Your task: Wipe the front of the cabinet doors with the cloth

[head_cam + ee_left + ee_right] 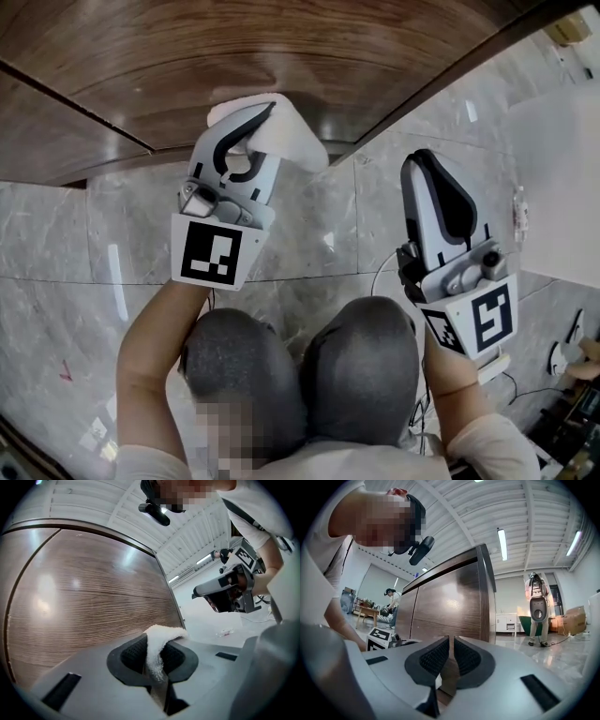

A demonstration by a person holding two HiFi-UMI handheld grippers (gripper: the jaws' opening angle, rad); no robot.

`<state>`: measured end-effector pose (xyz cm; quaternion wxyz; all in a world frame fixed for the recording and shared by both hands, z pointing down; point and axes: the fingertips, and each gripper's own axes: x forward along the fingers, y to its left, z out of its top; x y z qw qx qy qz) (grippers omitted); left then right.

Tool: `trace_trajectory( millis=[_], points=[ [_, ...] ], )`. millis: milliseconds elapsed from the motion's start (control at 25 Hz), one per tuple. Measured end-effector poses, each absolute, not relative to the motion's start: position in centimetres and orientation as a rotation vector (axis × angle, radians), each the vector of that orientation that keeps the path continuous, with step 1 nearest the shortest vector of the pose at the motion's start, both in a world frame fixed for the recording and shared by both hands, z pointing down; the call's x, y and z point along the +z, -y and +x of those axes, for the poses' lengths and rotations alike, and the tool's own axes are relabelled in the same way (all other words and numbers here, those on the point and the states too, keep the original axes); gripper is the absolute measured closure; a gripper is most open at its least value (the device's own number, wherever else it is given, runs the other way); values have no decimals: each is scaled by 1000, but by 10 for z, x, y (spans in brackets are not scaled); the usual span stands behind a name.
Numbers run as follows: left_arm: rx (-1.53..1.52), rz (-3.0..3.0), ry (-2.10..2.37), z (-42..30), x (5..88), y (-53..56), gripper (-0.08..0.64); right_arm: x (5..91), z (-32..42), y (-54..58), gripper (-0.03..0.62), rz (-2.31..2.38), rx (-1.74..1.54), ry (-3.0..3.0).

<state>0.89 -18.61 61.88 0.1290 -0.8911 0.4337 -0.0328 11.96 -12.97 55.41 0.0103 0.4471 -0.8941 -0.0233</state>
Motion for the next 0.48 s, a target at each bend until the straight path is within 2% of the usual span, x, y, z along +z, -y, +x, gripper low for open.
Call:
trace_trajectory(
  millis=[480],
  points=[
    [-119,-2636,-991,78,624,184,506,559,141,136,537,1446,-65,2759]
  ],
)
